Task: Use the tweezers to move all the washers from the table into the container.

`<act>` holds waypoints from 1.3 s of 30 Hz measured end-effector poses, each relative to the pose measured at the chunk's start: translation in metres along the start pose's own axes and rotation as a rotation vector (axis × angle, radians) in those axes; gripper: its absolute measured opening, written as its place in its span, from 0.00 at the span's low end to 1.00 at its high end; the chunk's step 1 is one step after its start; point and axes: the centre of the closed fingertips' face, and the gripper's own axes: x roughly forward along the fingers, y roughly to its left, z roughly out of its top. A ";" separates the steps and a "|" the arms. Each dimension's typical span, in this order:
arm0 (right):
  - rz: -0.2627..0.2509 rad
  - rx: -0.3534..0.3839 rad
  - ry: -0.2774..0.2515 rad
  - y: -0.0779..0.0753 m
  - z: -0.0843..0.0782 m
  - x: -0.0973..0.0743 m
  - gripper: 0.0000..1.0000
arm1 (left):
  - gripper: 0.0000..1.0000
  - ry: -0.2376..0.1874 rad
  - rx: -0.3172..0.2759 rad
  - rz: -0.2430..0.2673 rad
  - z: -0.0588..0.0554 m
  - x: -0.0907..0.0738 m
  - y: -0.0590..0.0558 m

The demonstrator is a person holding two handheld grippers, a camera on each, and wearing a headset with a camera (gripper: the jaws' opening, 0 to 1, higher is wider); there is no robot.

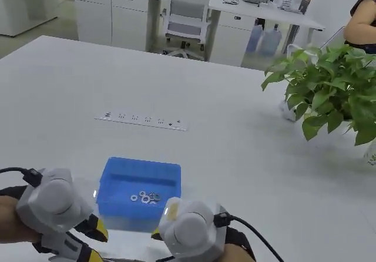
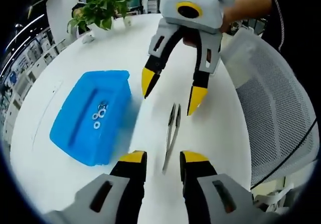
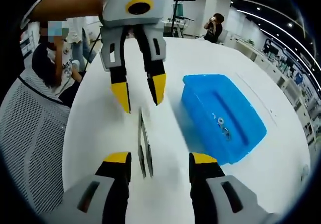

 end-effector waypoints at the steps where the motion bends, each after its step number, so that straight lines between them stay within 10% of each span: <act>1: -0.012 0.015 -0.006 -0.002 0.000 -0.003 0.51 | 0.33 -0.009 -0.005 0.007 0.001 -0.003 0.000; 9: -0.131 0.147 -0.141 -0.024 0.000 -0.043 0.70 | 0.58 -0.193 -0.123 0.128 0.023 -0.036 0.004; 18: -0.226 0.221 -0.233 -0.034 -0.012 -0.084 0.84 | 0.74 -0.295 -0.159 0.212 0.031 -0.060 0.001; 39: -0.264 0.198 -0.290 -0.027 -0.016 -0.106 1.00 | 0.99 -0.342 -0.240 0.320 0.025 -0.073 -0.002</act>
